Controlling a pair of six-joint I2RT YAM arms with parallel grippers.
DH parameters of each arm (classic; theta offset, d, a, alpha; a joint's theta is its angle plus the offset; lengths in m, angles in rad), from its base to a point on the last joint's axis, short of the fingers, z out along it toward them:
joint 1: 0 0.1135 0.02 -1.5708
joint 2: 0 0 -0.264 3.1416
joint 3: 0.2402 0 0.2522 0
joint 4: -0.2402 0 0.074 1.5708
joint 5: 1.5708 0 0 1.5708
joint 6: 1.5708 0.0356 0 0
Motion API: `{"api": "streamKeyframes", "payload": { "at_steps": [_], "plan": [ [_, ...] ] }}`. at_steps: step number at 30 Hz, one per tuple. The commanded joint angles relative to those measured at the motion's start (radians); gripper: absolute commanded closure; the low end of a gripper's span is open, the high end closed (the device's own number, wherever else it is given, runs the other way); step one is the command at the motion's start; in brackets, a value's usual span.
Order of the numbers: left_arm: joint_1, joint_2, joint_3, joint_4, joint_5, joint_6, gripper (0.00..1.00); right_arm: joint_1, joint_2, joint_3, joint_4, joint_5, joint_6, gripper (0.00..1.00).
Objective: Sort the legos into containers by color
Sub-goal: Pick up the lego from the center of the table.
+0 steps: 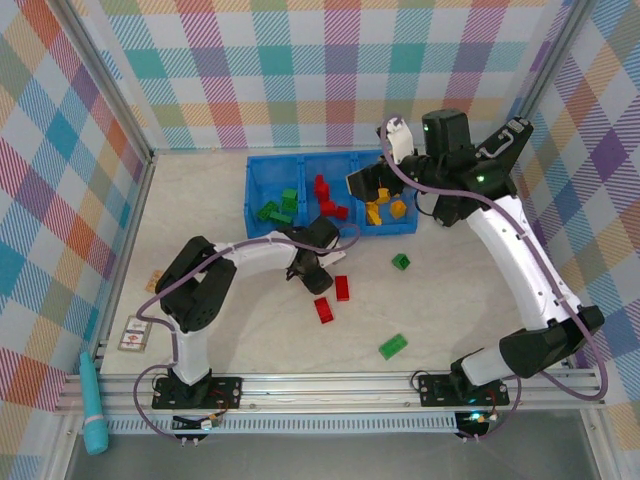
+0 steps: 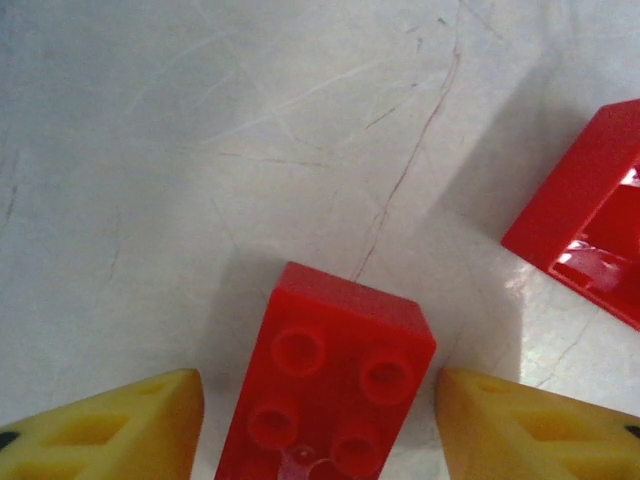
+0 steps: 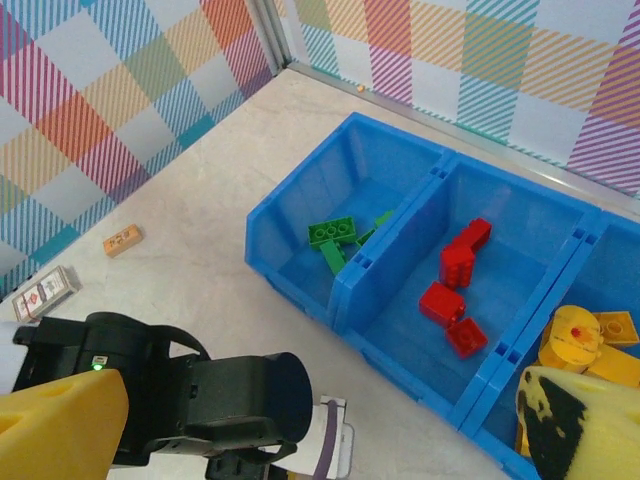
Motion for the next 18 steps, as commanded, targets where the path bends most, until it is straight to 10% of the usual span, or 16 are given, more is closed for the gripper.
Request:
{"api": "streamKeyframes", "payload": {
  "at_steps": [1, 18],
  "plan": [
    [-0.001, 0.048, 0.025, -0.009, -0.039, -0.002, 0.48, 0.000, -0.024, -0.005, -0.021, -0.020, -0.002, 0.00],
    [0.001, 0.007, 0.099, -0.124, -0.125, -0.085, 0.76, -0.005, -0.084, -0.122, -0.112, 0.125, -0.029, 0.01]
  ]
}}
